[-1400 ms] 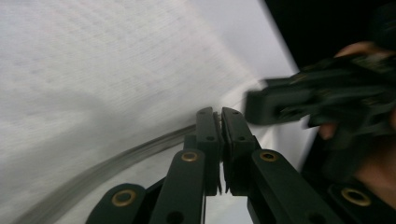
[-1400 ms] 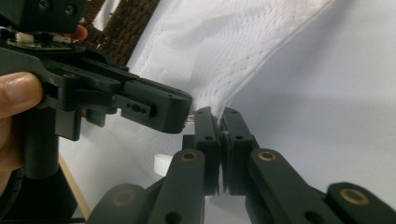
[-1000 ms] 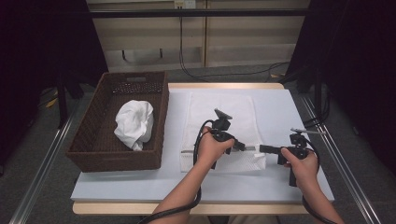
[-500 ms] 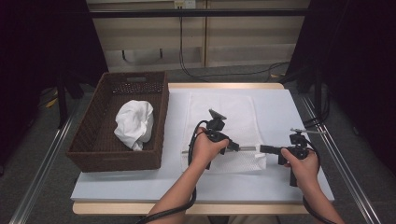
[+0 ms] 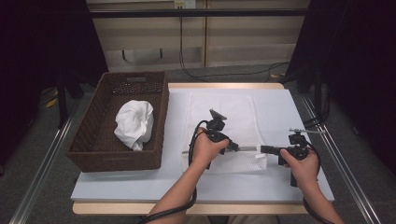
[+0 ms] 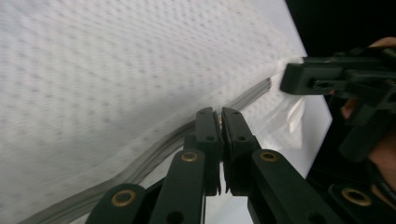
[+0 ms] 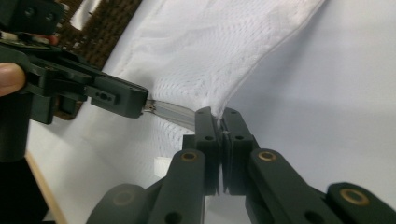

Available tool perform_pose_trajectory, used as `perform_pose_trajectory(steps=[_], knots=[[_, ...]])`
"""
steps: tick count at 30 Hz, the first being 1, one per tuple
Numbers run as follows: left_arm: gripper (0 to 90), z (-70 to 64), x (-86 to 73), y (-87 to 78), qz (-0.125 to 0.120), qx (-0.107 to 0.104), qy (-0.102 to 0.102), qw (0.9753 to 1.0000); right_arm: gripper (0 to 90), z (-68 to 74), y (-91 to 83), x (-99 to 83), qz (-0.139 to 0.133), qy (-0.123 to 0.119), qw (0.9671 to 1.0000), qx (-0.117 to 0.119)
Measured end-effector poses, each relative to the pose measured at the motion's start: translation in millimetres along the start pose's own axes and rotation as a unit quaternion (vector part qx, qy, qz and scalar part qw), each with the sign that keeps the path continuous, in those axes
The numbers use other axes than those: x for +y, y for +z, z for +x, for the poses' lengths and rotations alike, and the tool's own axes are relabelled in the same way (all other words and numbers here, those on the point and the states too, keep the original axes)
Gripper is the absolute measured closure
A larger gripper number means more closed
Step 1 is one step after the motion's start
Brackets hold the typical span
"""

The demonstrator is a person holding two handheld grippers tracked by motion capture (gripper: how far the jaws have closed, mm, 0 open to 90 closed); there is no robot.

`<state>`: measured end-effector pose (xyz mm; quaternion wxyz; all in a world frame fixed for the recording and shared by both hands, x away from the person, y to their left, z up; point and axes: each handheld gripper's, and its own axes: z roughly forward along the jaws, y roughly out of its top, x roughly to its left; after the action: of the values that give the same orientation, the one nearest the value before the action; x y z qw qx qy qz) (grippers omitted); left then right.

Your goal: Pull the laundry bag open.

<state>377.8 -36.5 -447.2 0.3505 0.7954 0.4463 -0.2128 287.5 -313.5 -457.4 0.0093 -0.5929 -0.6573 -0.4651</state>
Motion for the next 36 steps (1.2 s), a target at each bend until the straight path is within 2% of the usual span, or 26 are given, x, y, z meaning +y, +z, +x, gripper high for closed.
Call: perform_pose_trajectory(steps=[1, 2, 4, 5, 8, 11, 13, 14, 15, 17, 21, 22, 23, 25, 27, 30, 36], knots=[[86.9, 1.3, -0.2, -1.0, 0.001, -0.014, -0.006, 0.9999, 86.7, -0.7, -0.4, 0.1, -0.001, 0.001, 1.0, 0.001], [86.9, 1.6, -0.7, -1.7, -0.003, -0.014, -0.012, 0.9998, 86.7, -1.3, -0.9, 0.0, -0.002, 0.004, 1.0, 0.006], [86.9, 2.2, -0.8, -2.3, 0.001, -0.017, -0.009, 0.9998, 86.6, -1.1, -0.2, -0.5, -0.001, 0.003, 1.0, 0.009], [86.9, 2.3, -0.8, -2.3, 0.001, -0.012, -0.008, 0.9999, 86.7, -0.6, 0.2, -0.4, 0.0, 0.002, 1.0, 0.007], [86.9, 3.2, -0.5, -3.3, 0.001, -0.016, -0.012, 0.9998, 86.6, 0.2, 0.8, 0.0, -0.002, -0.001, 1.0, 0.006], [86.9, 1.7, -0.4, -2.8, -0.003, -0.006, -0.013, 0.9999, 86.7, -0.1, 0.8, -0.3, 0.0, 0.001, 1.0, 0.006], [86.9, 4.4, 0.1, -5.2, 0.008, 0.005, 0.002, 1.0, 86.7, -0.7, 0.8, -0.4, 0.0, -0.001, 1.0, 0.0], [86.9, 4.5, -0.6, -5.1, 0.0, -0.006, -0.014, 0.9999, 86.7, -1.6, 0.4, -0.3, 0.0, 0.001, 1.0, 0.002], [86.9, 5.6, -0.9, -5.7, -0.001, -0.009, -0.016, 0.9998, 86.7, -2.3, -0.3, -0.2, 0.0, 0.004, 1.0, 0.004], [86.9, 6.6, -1.0, -6.6, 0.003, -0.008, -0.017, 0.9998, 86.7, -2.2, -0.1, -0.4, -0.001, 0.004, 0.9999, 0.01], [86.9, 8.1, -0.6, -7.4, 0.003, -0.014, -0.02, 0.9997, 86.6, -0.4, 0.7, -0.2, -0.001, 0.002, 1.0, 0.008], [86.9, 8.2, -0.4, -7.9, 0.006, -0.013, -0.017, 0.9997, 86.6, -0.6, 0.9, -0.3, -0.001, 0.0, 1.0, 0.006], [86.9, 9.0, -0.2, -9.0, 0.009, -0.004, -0.007, 0.9999, 86.6, -0.6, 1.0, -0.4, 0.0, 0.001, 1.0, 0.007], [86.9, 8.0, -0.9, -9.0, -0.003, -0.013, -0.024, 0.9996, 86.6, -2.2, 0.3, -0.3, -0.003, 0.002, 1.0, 0.009], [86.9, 8.4, -0.8, -9.8, 0.004, -0.012, -0.019, 0.9997, 86.6, -2.8, -0.3, -0.2, -0.001, 0.004, 0.9999, 0.011], [86.9, 8.1, -0.6, -9.6, 0.001, -0.012, -0.024, 0.9997, 86.6, -1.5, 0.5, -0.2, 0.0, 0.001, 1.0, 0.006], [86.9, 8.8, -0.1, -11.2, 0.007, -0.007, -0.013, 0.9999, 86.6, -1.9, 0.2, -0.3, -0.001, 0.001, 0.9999, 0.011]])
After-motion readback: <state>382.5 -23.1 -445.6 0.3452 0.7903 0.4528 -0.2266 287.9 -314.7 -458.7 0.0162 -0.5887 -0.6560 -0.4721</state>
